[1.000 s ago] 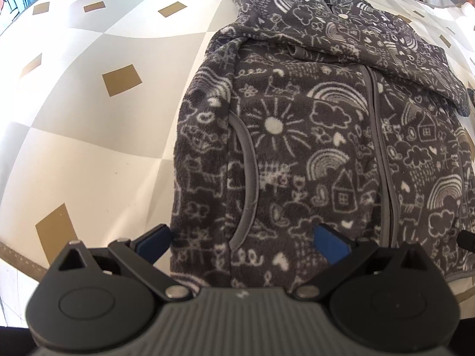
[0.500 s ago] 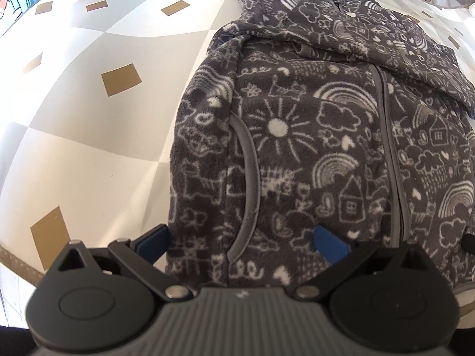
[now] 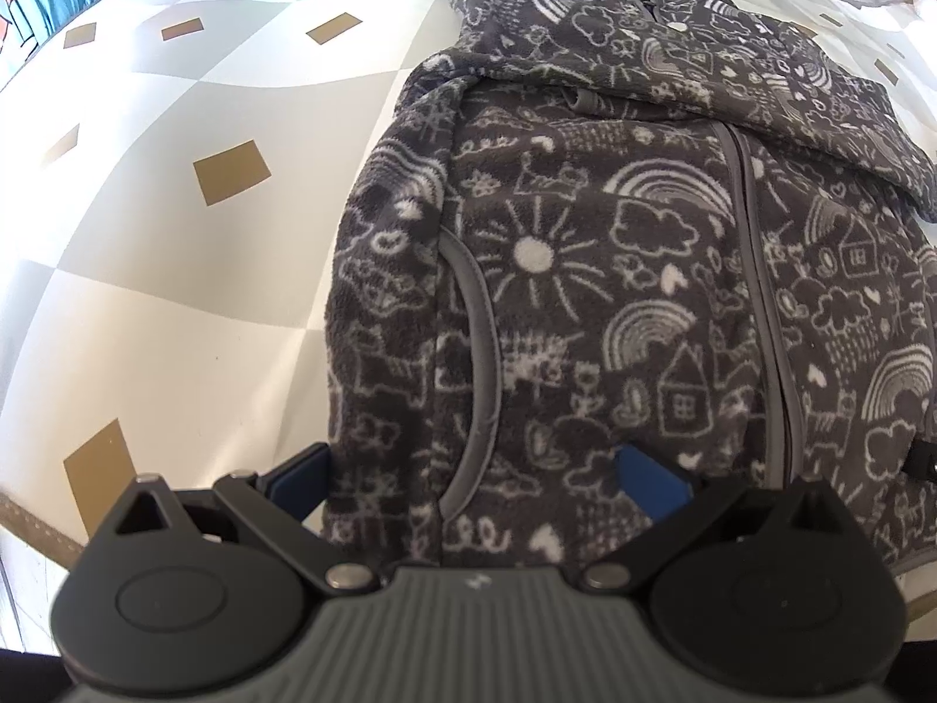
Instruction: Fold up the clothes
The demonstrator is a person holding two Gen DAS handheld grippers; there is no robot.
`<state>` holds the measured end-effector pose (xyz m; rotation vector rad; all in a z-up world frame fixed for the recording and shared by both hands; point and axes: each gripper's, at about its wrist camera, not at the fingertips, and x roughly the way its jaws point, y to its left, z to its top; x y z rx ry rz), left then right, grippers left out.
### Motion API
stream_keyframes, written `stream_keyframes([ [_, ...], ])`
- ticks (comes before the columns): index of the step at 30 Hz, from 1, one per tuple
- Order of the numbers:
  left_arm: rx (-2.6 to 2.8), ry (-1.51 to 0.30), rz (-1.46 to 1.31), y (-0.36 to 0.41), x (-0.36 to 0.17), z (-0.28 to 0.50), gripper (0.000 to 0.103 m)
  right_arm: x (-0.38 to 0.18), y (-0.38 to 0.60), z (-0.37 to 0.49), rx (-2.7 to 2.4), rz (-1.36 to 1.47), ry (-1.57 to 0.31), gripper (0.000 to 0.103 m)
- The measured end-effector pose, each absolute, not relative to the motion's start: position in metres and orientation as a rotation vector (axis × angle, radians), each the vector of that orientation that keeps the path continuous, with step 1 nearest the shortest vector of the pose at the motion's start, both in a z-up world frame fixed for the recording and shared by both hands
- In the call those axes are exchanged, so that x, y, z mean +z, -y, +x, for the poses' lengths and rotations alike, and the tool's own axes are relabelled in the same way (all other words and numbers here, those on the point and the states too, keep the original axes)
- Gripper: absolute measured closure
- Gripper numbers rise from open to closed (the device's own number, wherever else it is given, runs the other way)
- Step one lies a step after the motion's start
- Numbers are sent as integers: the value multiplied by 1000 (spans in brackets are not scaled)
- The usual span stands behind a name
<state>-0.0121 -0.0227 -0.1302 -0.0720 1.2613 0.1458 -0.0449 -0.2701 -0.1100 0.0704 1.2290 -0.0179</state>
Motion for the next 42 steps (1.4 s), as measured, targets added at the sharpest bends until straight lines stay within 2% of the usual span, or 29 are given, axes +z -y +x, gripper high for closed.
stream_keyframes([
  [9, 131, -1245, -44, 27, -128, -14, 0, -104, 273, -46, -77, 71, -1169, 44],
  [42, 123, -1222, 18, 39, -125, -18, 0, -109, 267, -43, -90, 29, -1170, 43],
])
